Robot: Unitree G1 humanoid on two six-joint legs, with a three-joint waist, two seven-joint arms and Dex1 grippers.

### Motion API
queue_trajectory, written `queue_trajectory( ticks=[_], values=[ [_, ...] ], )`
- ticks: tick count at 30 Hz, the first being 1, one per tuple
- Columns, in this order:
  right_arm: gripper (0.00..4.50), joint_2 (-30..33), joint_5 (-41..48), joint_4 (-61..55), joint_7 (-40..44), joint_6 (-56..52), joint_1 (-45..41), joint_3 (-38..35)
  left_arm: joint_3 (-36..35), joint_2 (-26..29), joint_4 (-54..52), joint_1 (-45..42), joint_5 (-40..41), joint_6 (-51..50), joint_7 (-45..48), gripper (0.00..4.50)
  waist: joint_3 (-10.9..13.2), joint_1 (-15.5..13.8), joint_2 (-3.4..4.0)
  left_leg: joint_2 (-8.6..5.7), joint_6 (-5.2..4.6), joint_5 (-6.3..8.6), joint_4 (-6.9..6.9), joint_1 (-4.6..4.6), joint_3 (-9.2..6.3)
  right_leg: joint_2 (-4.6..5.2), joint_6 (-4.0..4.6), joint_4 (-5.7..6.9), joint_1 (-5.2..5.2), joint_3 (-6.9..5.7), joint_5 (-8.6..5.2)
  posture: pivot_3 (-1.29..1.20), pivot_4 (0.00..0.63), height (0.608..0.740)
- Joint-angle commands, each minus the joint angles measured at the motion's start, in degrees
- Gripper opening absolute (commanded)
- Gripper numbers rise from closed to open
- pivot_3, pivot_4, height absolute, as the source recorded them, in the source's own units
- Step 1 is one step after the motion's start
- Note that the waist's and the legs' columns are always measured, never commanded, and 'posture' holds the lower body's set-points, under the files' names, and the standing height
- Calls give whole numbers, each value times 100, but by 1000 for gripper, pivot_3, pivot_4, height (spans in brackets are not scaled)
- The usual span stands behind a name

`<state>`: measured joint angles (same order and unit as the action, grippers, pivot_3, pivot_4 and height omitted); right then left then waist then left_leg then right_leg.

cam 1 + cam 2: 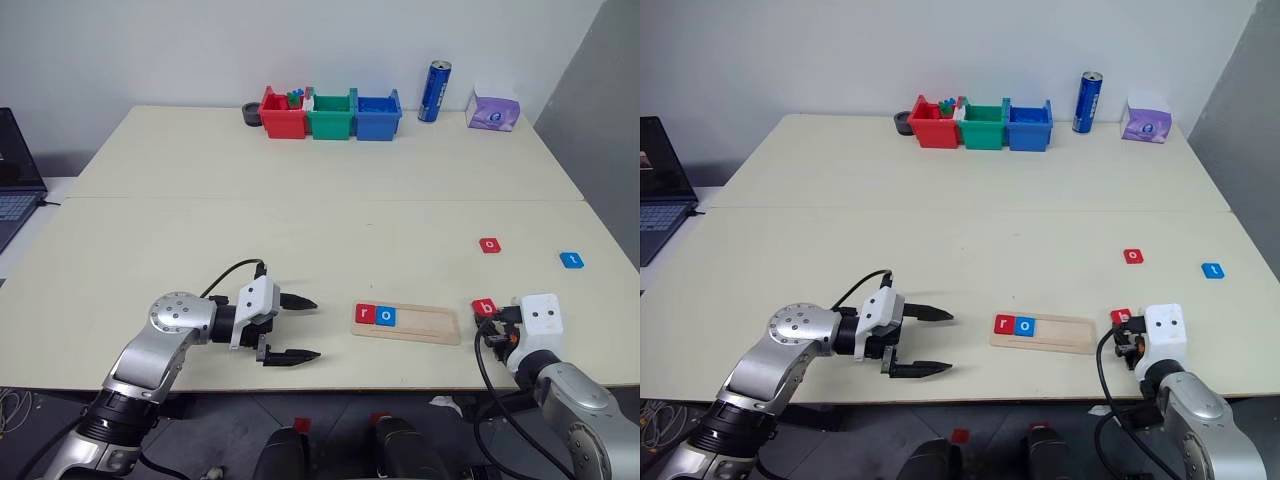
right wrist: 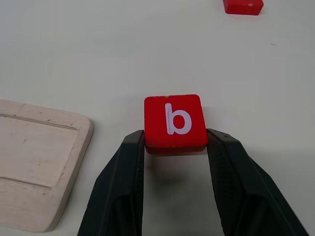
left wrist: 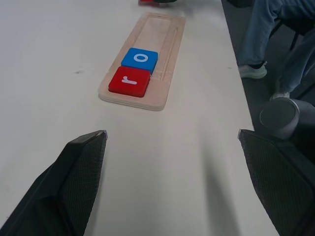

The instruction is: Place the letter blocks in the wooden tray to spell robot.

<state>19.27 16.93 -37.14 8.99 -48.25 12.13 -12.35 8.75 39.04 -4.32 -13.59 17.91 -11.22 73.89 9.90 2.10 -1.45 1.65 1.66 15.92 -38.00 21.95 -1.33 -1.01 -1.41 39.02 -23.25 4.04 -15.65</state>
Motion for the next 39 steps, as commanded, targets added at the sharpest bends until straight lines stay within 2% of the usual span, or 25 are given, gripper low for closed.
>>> queue_trajectory(
  ticks=[1, 9, 10, 13, 15, 19, 22, 26, 30, 38, 39],
  values=[
    [1454, -7, 40, -39, 29, 8, -53, -90, 19, -17, -58, -120, 17, 137, 33, 4500, 0, -14, 0, 0, 0, 0, 0, 1, 0, 0, 0, -1, 0, 0, 0, 0, 150, 740],
    [4313, 99, 254, -381, 182, -179, -57, -306, 112, -59, -146, -167, -26, 87, -57, 4500, 0, -19, 0, -1, 0, 0, 2, 6, -1, 2, 0, -4, -2, 0, -1, 0, 150, 740],
    [4460, 253, 296, -472, 318, -198, -57, -319, 119, -68, -160, -170, -32, 85, -75, 4500, 0, -19, 0, -1, 0, 0, 2, 6, -2, 2, 0, -4, -2, 0, -1, 0, 150, 740],
    [4460, 952, 501, -608, 980, -197, -120, -398, 129, -82, -185, -174, -35, 83, -119, 4500, 1, -18, 1, -3, 0, 0, 1, 5, -1, 2, 0, -4, -2, 2, -1, 0, 150, 740],
    [4460, 1660, 686, -522, 1731, -91, -204, -410, 135, -96, -181, -186, -41, 79, -141, 4500, 3, -15, 1, -4, 0, 1, 0, 5, -1, 2, -1, -5, 0, 0, -1, 0, 150, 740],
    [4460, 3083, 439, 270, 3112, 776, -492, -92, 164, -136, -113, -236, -95, 125, -168, 4500, 5, -19, -6, -10, -1, 1, -4, 4, 5, 2, -1, -6, 3, -4, -1, 0, 150, 740],
    [4460, 3700, 161, 1073, 3822, 1413, -907, 350, 186, -171, -54, -277, -150, 189, -188, 4500, 7, -19, -10, -11, -1, 1, -4, 3, 9, -2, -1, -7, 6, -7, -1, 0, 150, 740],
    [4460, 4076, -217, 2107, 4610, 2062, -1591, 1076, 227, -198, -44, -258, -196, 269, -235, 4500, 10, -20, -12, -9, -1, 1, -1, 5, 9, -4, 0, -7, 3, -7, -1, 0, 150, 740],
    [4460, 4167, -506, 2962, 5259, 2407, -2319, 1657, 223, -200, -48, -196, -230, 346, -259, 4500, 11, -17, -10, -7, -1, 1, -2, 5, 10, -3, 0, -6, 1, -6, 0, 0, 150, 740],
    [4460, 4106, -917, 3939, 6073, 2680, -3168, 2292, 222, -210, -130, -128, -274, 364, -350, 4500, 12, -28, -8, -5, -1, 1, -4, 5, 4, 5, 4, -5, 2, -6, 2, 0, 150, 740],
    [4304, 4076, -945, 4026, 6133, 2692, -3238, 2340, 229, -211, -160, -126, -273, 341, -370, 4500, 12, -29, -8, -5, -1, 1, -5, 5, 4, 5, 6, -5, 2, -6, 3, 0, 150, 740]
  ],
)
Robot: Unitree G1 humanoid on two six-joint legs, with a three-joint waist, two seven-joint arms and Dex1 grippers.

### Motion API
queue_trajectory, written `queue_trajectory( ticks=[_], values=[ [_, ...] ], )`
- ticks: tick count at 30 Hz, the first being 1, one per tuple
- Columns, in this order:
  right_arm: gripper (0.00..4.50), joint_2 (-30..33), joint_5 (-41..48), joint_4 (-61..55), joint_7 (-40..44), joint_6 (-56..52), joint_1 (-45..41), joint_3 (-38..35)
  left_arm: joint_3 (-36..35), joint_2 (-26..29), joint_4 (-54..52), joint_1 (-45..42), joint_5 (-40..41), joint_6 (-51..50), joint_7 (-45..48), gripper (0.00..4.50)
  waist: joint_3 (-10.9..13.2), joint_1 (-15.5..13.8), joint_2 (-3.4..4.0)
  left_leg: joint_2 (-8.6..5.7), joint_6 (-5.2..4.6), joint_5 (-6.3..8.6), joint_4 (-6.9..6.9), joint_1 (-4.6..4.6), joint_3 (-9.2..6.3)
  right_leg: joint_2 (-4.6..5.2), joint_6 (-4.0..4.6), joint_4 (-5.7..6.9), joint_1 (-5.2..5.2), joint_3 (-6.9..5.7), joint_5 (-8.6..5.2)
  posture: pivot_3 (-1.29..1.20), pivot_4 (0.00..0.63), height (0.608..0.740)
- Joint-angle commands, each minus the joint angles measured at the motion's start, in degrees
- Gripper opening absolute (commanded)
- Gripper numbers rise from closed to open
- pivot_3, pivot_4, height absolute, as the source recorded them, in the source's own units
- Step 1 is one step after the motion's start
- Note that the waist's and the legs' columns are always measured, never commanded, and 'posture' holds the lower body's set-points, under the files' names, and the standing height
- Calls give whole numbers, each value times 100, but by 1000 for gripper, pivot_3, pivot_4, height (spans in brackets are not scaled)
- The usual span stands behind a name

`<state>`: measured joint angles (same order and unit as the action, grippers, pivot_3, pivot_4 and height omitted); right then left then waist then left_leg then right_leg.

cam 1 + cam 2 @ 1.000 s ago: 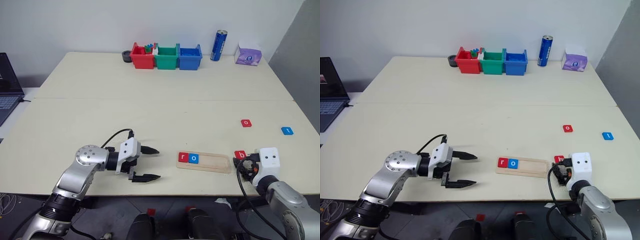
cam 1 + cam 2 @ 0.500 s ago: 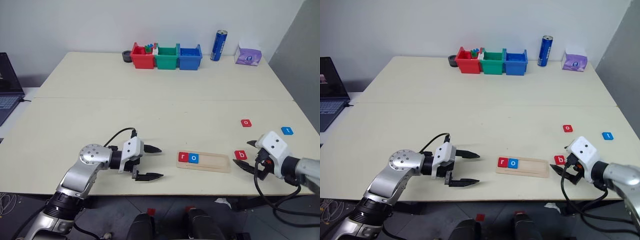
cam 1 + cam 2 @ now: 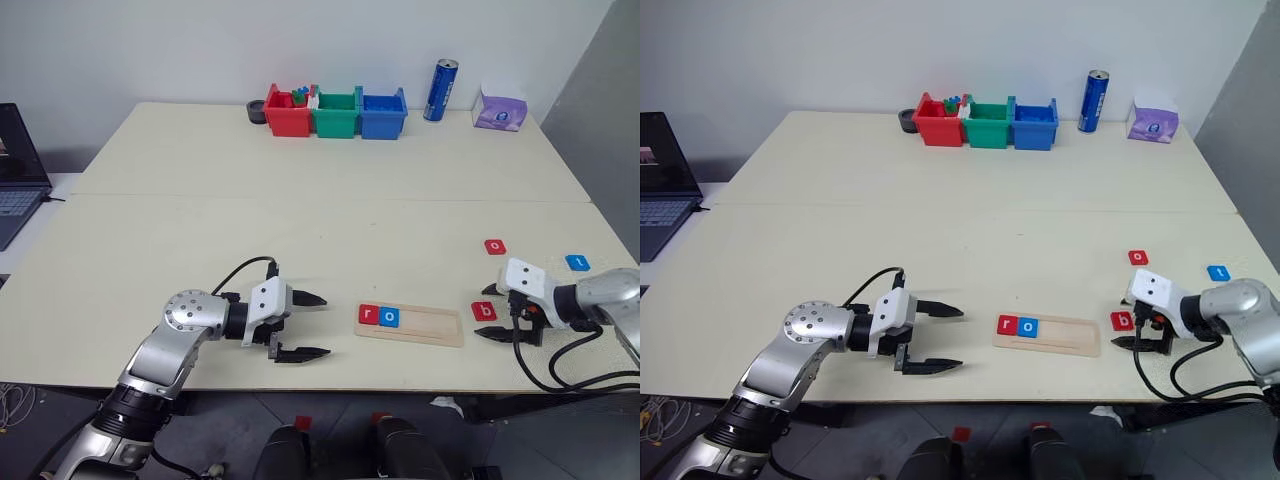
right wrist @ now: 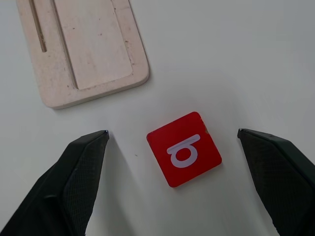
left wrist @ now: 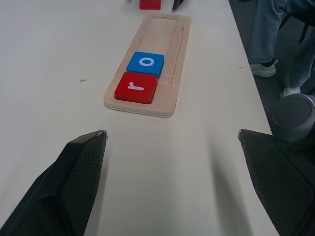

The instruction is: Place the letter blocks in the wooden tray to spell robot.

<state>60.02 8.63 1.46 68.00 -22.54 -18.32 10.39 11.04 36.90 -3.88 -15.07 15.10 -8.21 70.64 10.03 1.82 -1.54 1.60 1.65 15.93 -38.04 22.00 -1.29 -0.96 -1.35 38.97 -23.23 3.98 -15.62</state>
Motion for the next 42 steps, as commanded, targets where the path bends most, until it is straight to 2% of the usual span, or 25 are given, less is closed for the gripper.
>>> queue_trajectory(
  ticks=[1, 4, 8, 9, 13, 18, 23, 31, 42],
  values=[
    [4092, -31, -133, 228, 283, 111, -246, 95, 6, 0, -228, 19, 9, 20, -63, 4500, 0, -1, 0, -1, 0, 0, 0, 0, -1, 0, 2, 0, 0, -1, 1, 0, 150, 740],
    [3230, -96, -197, 345, 363, 104, -327, 147, 18, -7, -276, 6, 7, -27, -100, 4500, 0, -1, 0, 0, 0, 0, 0, 0, -2, 0, 3, 1, 0, 0, 2, 0, 150, 740],
    [1710, -136, -249, 426, 402, 158, -329, 134, 28, 8, -363, 4, 16, -101, -144, 4500, 0, -1, 0, 0, 0, 0, 0, -1, -3, 1, 3, 2, 0, -1, 2, 0, 150, 740],
    [1445, -135, -239, 404, 411, 149, -326, 109, 29, 15, -389, 4, 23, -126, -154, 4500, 0, -1, 0, 0, 0, 0, 0, -1, -4, 1, 3, 2, 0, 0, 2, 0, 150, 740],
    [1462, -16, -37, -6, 506, 4, -257, -98, 7, 40, -430, -11, 23, -197, -165, 4500, 0, -2, 1, 0, 0, 0, -1, -1, -5, 1, 5, 2, 1, -1, 3, 0, 150, 740],
    [1462, -22, 489, -1319, 401, -782, -164, -424, -59, 110, -455, 46, -3, -214, -195, 4500, 2, 9, 5, 2, 0, 0, 0, -1, -11, 1, 4, 3, 0, 0, 3, 0, 150, 740],
    [1462, -453, 471, -2049, 9, -1439, -365, -1, -76, 144, -428, 103, -14, -181, -223, 4500, 2, 1, 4, 3, 1, 0, -1, -1, -15, 0, -2, 4, 1, -3, -1, 0, 150, 740],
    [1462, -1089, 160, -1966, -329, -1865, -905, 784, -68, 161, -392, 200, -55, -59, -291, 4500, 2, -2, 4, 1, 0, 0, -2, 1, -15, 2, 4, 3, -1, -2, 3, 0, 150, 740],
    [1462, -1110, -7, -1795, -281, -1792, -1049, 1091, -78, 155, -386, 258, -103, 24, -376, 4500, 2, -2, 4, 1, 0, 0, -2, 2, -14, 2, 18, 2, -2, -6, 11, 0, 150, 740]
  ],
)
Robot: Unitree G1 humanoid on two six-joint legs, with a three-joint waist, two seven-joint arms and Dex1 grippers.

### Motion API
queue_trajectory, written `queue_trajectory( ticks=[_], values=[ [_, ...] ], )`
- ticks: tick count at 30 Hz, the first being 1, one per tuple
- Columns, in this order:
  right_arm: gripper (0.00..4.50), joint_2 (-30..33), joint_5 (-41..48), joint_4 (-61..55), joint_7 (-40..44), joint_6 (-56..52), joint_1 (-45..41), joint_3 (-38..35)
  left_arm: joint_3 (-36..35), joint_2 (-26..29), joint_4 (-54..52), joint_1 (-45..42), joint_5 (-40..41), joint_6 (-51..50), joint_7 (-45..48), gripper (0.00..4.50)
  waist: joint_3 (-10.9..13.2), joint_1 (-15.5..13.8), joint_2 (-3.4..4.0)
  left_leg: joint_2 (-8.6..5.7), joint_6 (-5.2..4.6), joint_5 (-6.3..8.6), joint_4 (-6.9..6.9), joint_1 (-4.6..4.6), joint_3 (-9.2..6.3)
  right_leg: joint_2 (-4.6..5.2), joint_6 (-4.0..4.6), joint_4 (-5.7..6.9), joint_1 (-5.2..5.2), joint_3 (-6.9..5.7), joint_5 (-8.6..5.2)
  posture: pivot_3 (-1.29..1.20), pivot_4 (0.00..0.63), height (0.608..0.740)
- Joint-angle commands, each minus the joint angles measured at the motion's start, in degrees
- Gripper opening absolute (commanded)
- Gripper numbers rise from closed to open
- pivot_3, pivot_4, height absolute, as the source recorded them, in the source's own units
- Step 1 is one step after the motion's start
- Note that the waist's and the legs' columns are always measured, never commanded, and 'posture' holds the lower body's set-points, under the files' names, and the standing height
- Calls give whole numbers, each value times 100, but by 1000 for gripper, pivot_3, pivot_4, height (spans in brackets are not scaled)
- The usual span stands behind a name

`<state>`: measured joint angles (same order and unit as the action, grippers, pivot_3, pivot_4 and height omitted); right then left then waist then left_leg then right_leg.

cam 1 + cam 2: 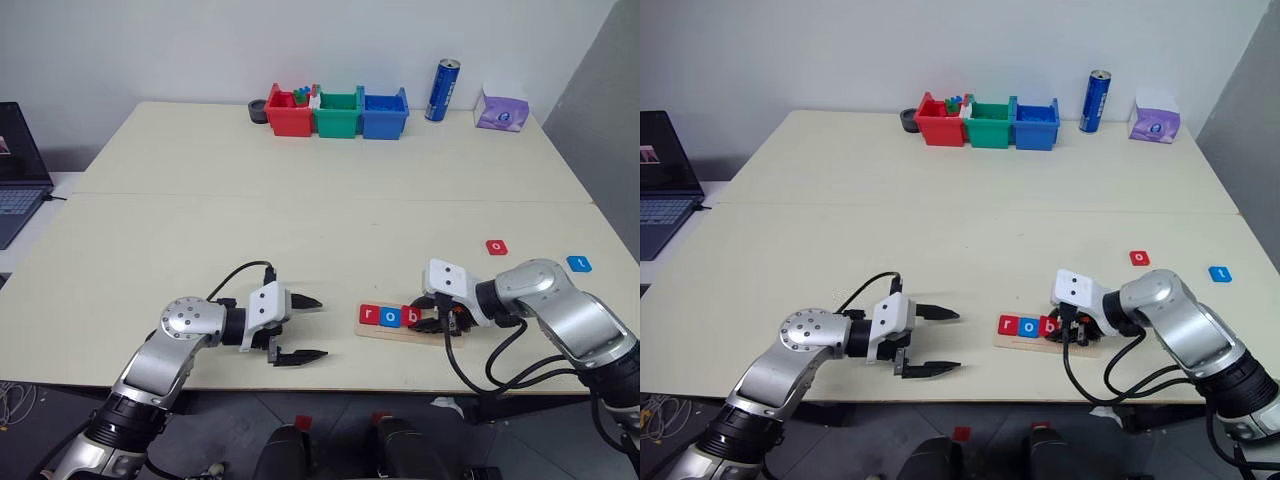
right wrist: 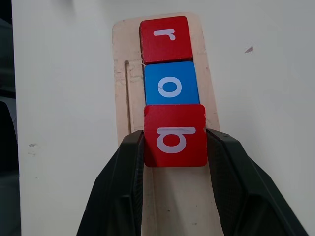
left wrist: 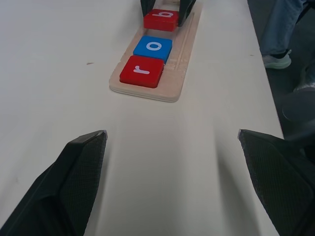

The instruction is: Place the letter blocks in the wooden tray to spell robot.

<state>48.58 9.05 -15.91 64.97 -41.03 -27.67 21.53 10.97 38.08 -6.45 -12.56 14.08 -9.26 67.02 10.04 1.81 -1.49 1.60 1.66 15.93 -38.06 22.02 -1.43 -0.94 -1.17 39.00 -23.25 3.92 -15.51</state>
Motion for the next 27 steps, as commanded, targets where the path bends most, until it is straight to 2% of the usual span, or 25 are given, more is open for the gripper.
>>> queue_trajectory(
  ticks=[1, 14, 15, 21, 22, 27],
  values=[
    [1462, 36, -62, -49, 27, 60, -117, -14, -67, 35, -125, 7, -2, 135, -21, 4500, 0, 0, 0, 0, 0, 0, 0, 0, 0, 0, 0, 0, 0, 0, 0, 0, 150, 740],
    [1462, 31, -224, -73, 16, 98, -72, 82, -17, 4, -96, -21, -35, 159, -45, 4500, 0, 0, 0, 0, 0, 0, 0, 0, 0, 0, 0, 0, 0, -1, 0, 0, 150, 740],
    [2198, 31, -233, -64, 11, 99, -78, 87, -16, 3, -100, -25, -34, 150, -46, 4500, 0, 1, 0, 0, 0, 0, 0, 0, 0, 0, 0, 0, 0, -1, 0, 0, 150, 740],
    [4291, 37, -198, -105, 26, 46, -102, 1, -14, 6, -150, -24, -20, 95, -52, 4500, 0, 0, 0, 0, 0, 0, 0, 0, 0, 0, 1, 0, 0, -1, 0, 0, 150, 740],
    [4465, 36, -157, -136, 20, 8, -118, -56, -11, 6, -153, -27, -20, 90, -50, 4500, 0, 0, 0, 0, 0, 0, 0, 0, 0, 0, 1, 0, 0, -1, 0, 0, 150, 740],
    [4465, -3, 340, -737, -124, -478, 29, -605, -10, 5, -188, -14, -31, 75, -74, 4500, 0, -2, 0, 0, 0, 0, 1, 1, -2, 0, 1, 0, -1, -1, 1, 0, 150, 740]
  ],
)
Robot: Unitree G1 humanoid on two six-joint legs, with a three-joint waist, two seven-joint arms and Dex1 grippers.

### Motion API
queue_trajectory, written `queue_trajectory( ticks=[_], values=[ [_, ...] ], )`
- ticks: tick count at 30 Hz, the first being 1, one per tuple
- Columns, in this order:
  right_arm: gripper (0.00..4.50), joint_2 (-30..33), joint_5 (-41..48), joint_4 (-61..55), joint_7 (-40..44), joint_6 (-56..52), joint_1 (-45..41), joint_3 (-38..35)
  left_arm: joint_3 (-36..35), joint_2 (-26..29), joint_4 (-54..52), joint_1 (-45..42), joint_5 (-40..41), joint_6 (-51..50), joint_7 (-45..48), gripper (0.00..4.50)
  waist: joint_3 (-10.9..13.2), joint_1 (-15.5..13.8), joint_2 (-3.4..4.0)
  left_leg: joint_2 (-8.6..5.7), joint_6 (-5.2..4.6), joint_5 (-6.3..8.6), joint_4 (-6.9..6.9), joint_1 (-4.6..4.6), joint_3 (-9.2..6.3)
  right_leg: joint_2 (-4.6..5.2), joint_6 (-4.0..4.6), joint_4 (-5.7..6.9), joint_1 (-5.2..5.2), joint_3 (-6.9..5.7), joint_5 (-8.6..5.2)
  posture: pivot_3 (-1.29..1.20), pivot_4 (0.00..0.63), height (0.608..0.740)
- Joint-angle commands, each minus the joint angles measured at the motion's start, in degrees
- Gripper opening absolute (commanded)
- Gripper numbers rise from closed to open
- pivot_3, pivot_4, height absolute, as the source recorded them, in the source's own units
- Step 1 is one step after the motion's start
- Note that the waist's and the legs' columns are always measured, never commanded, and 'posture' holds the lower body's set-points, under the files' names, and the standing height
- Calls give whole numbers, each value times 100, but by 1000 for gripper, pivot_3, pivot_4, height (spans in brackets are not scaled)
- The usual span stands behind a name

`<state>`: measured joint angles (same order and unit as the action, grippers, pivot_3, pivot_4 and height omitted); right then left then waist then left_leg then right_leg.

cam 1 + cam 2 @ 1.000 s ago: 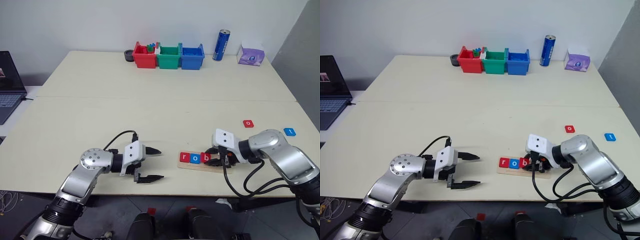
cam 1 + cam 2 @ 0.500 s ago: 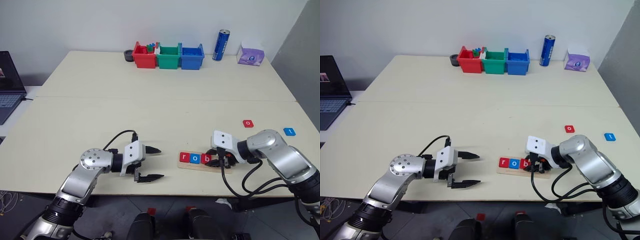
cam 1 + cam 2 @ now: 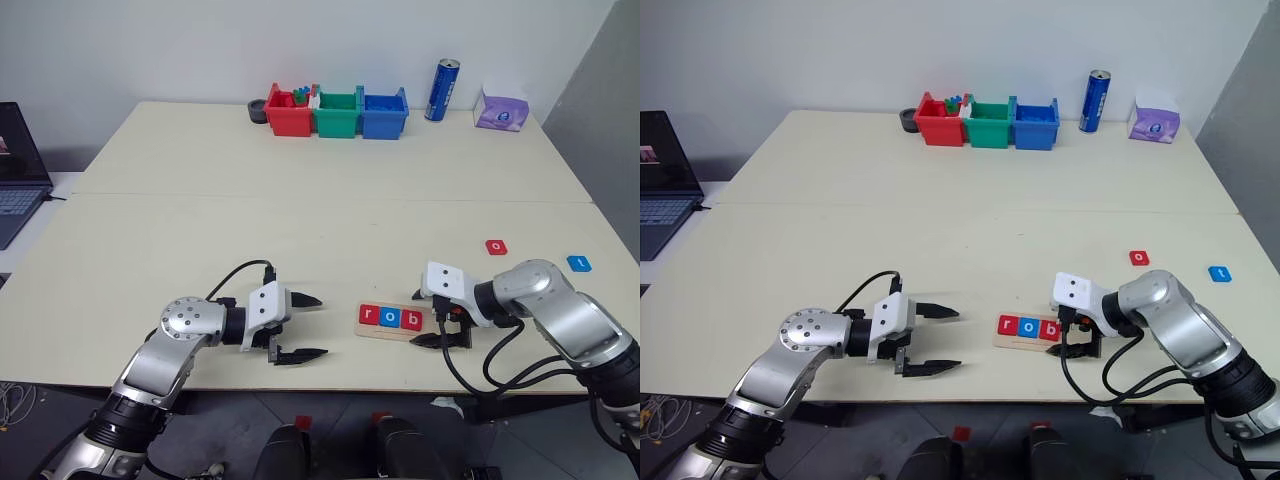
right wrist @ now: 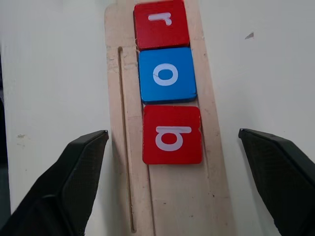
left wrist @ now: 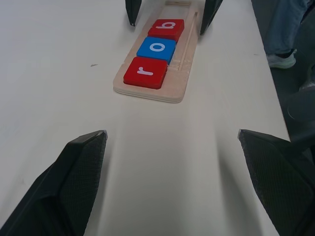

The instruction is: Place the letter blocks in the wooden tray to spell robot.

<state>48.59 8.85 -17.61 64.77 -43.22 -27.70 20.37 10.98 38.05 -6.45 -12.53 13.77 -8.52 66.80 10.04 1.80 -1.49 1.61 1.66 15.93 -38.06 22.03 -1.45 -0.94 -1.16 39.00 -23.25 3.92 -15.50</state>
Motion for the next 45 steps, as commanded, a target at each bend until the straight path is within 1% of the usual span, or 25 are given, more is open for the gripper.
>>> queue_trajectory(
  ticks=[1, 4, 7, 10, 11, 14, 15, 21, 34, 40, 45],
  values=[
    [4465, -38, 528, -799, -157, -425, 153, -633, -13, 9, -184, -11, -4, 4, -60, 4500, 0, -1, 0, 0, 0, 0, 0, 0, -1, 0, 0, 0, 0, 0, 0, 0, 150, 740],
    [4465, -61, 828, -1333, -319, -725, 496, -842, -22, 9, -152, 3, -22, 33, -78, 4500, -1, -8, -1, 0, 0, 0, 1, 4, -3, 0, -1, -1, 1, -10, -1, 0, 150, 740],
    [3867, -181, 934, -1668, -630, -846, 845, -812, -24, 8, -105, 26, -43, 86, -86, 4500, 0, -8, -1, 0, 0, 0, 2, 5, -2, 0, -11, -1, 1, -11, -6, 0, 150, 740],
    [2848, -342, 890, -1775, -934, -886, 1059, -637, -12, -3, -55, 26, -72, 135, -99, 4500, -1, -7, -1, 0, 0, 0, 0, 5, -1, 0, -23, 0, 0, -9, -14, 0, 150, 740],
    [2438, -375, 836, -1726, -1018, -874, 1069, -586, -6, -6, -40, 17, -80, 147, -98, 4500, -1, -6, -1, 0, 0, 0, 0, 4, -1, 0, -23, 0, 0, -8, -14, 0, 150, 740],
    [1279, -380, 738, -1576, -1175, -816, 1092, -494, 9, -12, -11, -4, -103, 178, -89, 4500, -1, -3, -1, 0, 0, 0, -1, 2, 0, -1, -23, 0, 0, -4, -14, 0, 150, 740],
    [964, -364, 747, -1551, -1195, -816, 1104, -489, 11, -13, -5, -11, -109, 184, -85, 4500, -1, -3, -1, 0, 0, 0, -1, 2, 0, -1, -24, 0, 1, -5, -14, 0, 150, 740],
    [964, -242, 805, -1465, -1179, -784, 1126, -471, 6, -15, -27, 0, -112, 153, -99, 4500, -1, -4, -1, 0, 0, 0, 0, 3, 0, -1, -23, -1, 1, -6, -14, 0, 150, 740],
    [964, -324, 650, -1061, -1387, -648, 899, -330, 23, -27, -102, 14, -114, 96, -137, 4500, -1, -3, -1, 0, 0, 0, 0, 3, 1, -1, -23, -1, 1, -6, -14, 0, 150, 740],
    [964, -344, 725, -1084, -1392, -724, 840, -376, 30, -29, -145, 2, -105, 52, -135, 4500, -1, -3, -1, 0, 0, 0, 0, 3, 1, -1, -23, -1, 1, -6, -14, 0, 150, 740],
    [964, -243, 1004, -1382, -1286, -839, 915, -596, 30, -36, -173, 4, -102, 33, -144, 4500, 0, -4, -1, 0, 0, 0, 0, 3, 1, -1, -23, -1, 1, -6, -14, 0, 150, 740]
  ],
)
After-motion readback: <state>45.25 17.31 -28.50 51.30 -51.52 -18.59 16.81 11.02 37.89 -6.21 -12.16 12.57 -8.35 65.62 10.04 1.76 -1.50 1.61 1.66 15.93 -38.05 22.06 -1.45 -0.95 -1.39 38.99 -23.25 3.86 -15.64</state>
